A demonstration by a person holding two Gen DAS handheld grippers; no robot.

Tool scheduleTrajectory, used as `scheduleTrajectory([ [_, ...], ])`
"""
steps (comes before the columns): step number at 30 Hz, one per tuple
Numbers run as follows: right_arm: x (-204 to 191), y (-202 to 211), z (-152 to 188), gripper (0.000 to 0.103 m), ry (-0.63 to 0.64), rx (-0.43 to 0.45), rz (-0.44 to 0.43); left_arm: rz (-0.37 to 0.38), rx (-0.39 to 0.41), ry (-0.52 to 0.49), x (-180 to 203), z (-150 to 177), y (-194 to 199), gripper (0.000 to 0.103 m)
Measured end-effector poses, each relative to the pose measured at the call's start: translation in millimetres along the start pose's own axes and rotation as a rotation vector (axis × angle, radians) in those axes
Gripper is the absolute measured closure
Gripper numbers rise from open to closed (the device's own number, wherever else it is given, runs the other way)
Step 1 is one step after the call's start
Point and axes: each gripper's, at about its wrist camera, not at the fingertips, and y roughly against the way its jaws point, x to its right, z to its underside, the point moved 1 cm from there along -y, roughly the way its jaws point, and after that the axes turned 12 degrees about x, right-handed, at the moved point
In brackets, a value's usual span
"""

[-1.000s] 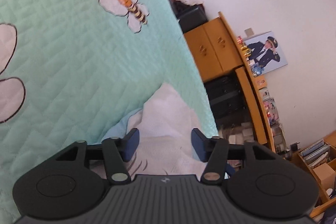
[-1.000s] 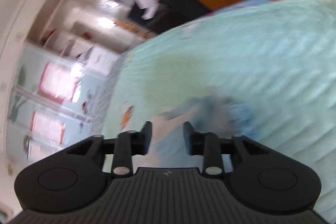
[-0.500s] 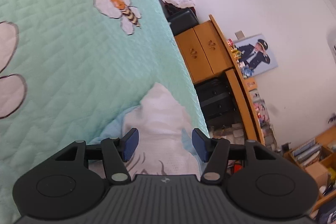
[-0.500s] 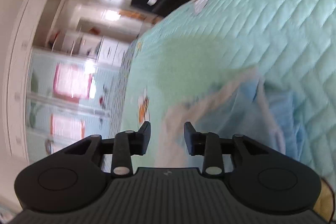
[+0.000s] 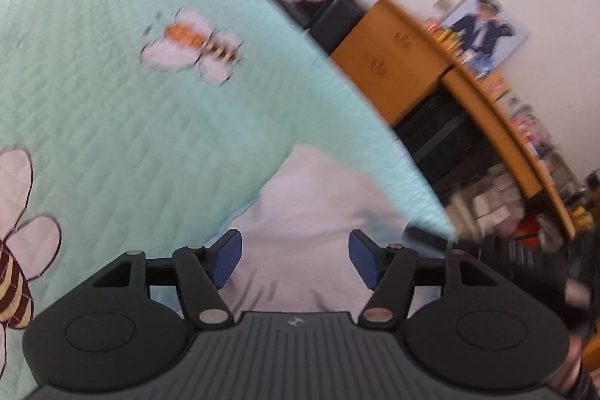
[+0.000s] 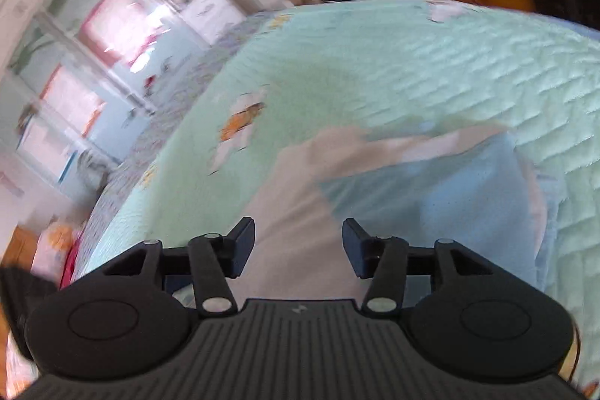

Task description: Fold clothes

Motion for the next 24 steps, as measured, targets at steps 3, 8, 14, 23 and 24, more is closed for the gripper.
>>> scheduleTrajectory([
  [3, 3, -7, -21, 0.051, -0.149, 0.024, -0.071, 0.037, 0.056, 0.063, -10, 1, 16, 0.038],
  [8, -21, -63, -9, 0.051, -0.125, -0.141, -0.075, 0.032, 0.057, 0.088, -9, 16, 26, 0.038],
  [14, 0, -37, -15, 0.061, -0.155, 0.004, -0.048, 0.073, 0.066, 0.016, -4, 22, 50, 0.038],
  [23, 14, 76, 32, 0.051, 0.157, 0.015, 0.162, 0.016, 0.037, 0.049, -20, 38, 59, 0.039],
  [24, 10, 93, 40, 0.051, 0.2, 0.03, 0.161, 0.005, 0.051, 0.06, -20, 36, 65, 0.039],
])
